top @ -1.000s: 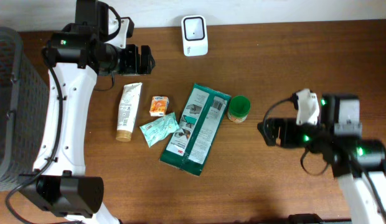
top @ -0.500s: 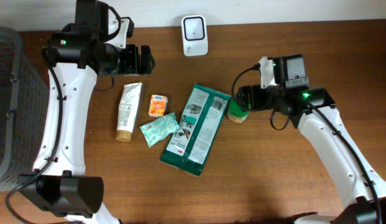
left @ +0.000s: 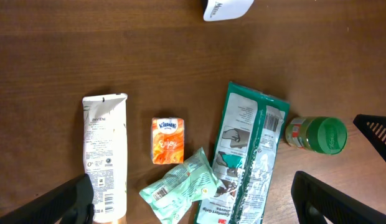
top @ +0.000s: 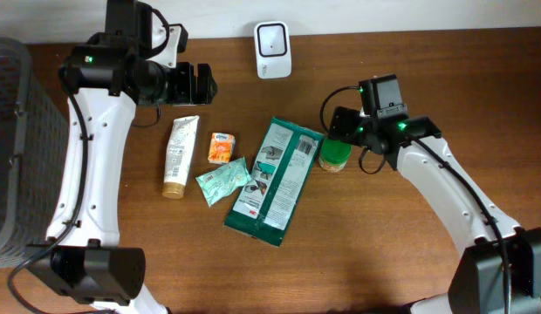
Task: Scan the item barcode
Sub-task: 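Reach the right gripper over the green-lidded jar, then close the right gripper around the jar and lift it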
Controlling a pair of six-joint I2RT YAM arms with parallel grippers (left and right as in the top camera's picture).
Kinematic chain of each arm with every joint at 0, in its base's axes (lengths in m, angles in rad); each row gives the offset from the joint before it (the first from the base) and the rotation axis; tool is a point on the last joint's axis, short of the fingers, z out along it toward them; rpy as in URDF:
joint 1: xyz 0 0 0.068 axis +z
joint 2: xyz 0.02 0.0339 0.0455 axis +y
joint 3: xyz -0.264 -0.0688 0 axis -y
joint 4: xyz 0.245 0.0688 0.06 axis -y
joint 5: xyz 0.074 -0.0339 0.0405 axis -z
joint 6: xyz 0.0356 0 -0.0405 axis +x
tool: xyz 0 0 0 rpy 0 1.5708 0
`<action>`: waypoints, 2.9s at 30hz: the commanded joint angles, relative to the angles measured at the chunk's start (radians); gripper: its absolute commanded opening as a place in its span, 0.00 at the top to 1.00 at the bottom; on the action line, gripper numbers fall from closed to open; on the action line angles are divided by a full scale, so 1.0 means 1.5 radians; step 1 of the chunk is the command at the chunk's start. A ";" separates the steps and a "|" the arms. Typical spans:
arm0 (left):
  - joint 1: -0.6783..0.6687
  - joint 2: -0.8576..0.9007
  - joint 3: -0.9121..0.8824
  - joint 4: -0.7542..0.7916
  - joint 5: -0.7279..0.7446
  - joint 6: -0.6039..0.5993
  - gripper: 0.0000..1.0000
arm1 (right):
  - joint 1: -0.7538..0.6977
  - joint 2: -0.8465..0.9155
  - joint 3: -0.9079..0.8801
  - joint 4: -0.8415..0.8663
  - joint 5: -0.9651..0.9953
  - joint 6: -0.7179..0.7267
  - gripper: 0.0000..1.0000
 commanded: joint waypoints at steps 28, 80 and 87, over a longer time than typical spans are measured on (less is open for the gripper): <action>0.001 -0.007 0.014 -0.001 0.007 0.013 0.01 | 0.043 0.093 0.013 -0.033 -0.012 -0.063 0.14; 0.001 -0.006 0.014 -0.001 0.008 0.013 0.01 | 0.022 0.151 0.100 -0.160 -0.054 0.028 0.44; 0.001 -0.007 0.014 -0.001 0.007 0.013 0.01 | -0.006 0.136 0.235 -0.339 -0.059 -0.364 0.45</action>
